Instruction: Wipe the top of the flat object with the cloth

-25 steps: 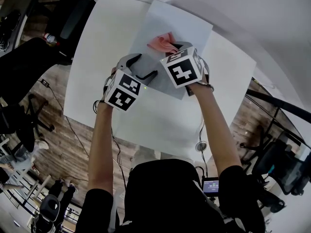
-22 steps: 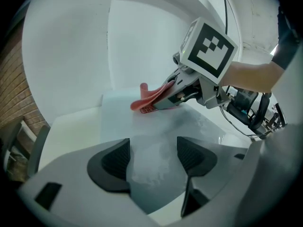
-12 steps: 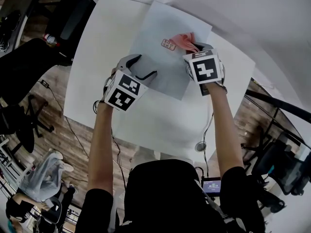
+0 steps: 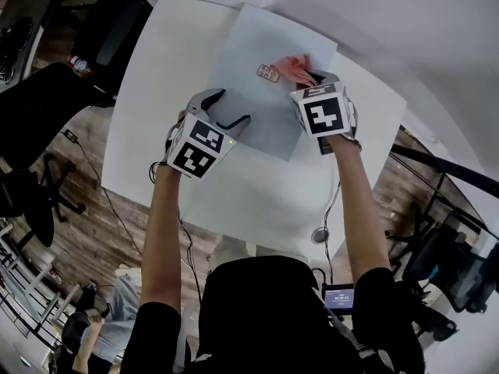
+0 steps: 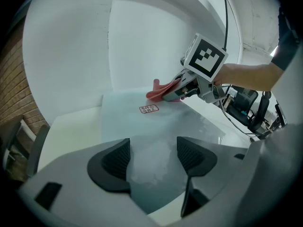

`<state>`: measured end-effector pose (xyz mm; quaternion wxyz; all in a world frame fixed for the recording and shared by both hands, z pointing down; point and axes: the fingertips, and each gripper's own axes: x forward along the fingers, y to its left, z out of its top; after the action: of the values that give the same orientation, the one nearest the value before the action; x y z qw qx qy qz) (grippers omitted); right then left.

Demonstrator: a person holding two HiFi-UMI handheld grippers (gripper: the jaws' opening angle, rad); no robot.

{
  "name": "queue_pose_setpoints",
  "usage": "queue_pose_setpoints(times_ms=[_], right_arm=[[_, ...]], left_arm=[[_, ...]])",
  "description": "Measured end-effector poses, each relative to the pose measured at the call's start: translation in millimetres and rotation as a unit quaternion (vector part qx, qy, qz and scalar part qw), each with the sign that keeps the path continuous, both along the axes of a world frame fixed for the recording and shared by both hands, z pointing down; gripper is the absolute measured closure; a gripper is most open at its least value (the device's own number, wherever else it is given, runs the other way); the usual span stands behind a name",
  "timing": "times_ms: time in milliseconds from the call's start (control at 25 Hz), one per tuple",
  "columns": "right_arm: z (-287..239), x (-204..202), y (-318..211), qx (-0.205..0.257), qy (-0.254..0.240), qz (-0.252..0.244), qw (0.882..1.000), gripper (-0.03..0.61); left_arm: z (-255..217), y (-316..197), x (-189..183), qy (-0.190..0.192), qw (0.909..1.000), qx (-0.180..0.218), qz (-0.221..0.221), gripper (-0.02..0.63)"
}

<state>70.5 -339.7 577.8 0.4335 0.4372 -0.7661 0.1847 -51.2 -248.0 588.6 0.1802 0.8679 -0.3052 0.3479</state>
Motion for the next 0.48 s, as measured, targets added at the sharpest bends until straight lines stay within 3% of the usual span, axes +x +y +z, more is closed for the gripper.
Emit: queue_pose_setpoints(times_ms=[280, 480], right_arm=[[-3.4, -2.3, 7.2, -0.003, 0.008, -0.017, 1.000, 0.534], [-4.3, -5.8, 29.3, -0.035, -0.017, -0.004, 0.999, 0.534]], left_arm=[[-4.8, -0.3, 1.7, 0.013, 0.9999, -0.008, 0.006, 0.296], [-10.3, -0.3, 2.2, 0.020, 0.9998, -0.006, 0.005, 0.296]])
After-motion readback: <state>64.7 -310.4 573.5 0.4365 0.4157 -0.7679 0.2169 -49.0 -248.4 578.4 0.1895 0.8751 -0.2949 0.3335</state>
